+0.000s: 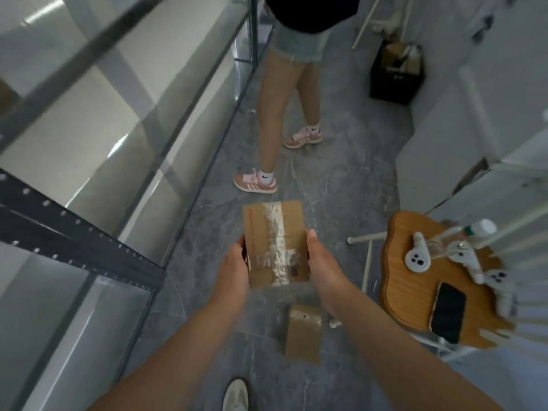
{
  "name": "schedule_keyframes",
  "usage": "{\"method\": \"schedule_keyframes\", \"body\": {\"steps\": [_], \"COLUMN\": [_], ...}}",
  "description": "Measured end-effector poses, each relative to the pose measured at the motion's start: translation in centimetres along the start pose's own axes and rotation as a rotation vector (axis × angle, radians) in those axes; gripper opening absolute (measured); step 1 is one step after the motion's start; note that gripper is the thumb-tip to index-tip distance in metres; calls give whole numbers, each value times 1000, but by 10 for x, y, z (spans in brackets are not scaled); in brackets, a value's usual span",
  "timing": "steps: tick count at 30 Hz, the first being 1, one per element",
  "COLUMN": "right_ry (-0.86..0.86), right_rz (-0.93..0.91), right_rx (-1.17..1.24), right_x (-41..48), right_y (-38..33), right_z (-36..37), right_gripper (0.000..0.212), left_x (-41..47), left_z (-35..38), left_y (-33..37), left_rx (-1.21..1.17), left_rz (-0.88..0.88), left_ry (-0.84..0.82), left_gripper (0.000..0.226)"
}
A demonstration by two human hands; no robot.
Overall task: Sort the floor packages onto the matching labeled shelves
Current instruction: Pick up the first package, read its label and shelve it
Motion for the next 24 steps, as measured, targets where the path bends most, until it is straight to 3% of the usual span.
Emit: {"method": "schedule_keyframes", "body": {"steps": [6,10,15,24], "right_ry": [-64,-182,-310,-444], "right_rz": [-122,-207,-391,-548], "right_rx": [2,-49,-166,-281], "right_x": [-71,-117,-186,-311], "right_y": [-72,-113,-139,-156], "right_z": [34,55,75,103], "right_gripper": [49,42,45,49], "left_x": [-81,-126,-204,-341], "left_z": [-57,-95,-135,-195], "left_y": [84,117,128,125], "left_rx": [124,125,74,1], "left_rz": [118,234,339,524], "left_ry": [138,214,273,378], "left_gripper": [40,42,42,39]}}
Point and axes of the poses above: each hand's wrist, its own x-axis towards the middle knuckle, its own z-axis out of the palm, y = z × x, the point moved 7 cm from there along x, towards the middle knuckle, and after that the axes turned 1 degree about y, right-handed, at the moved point
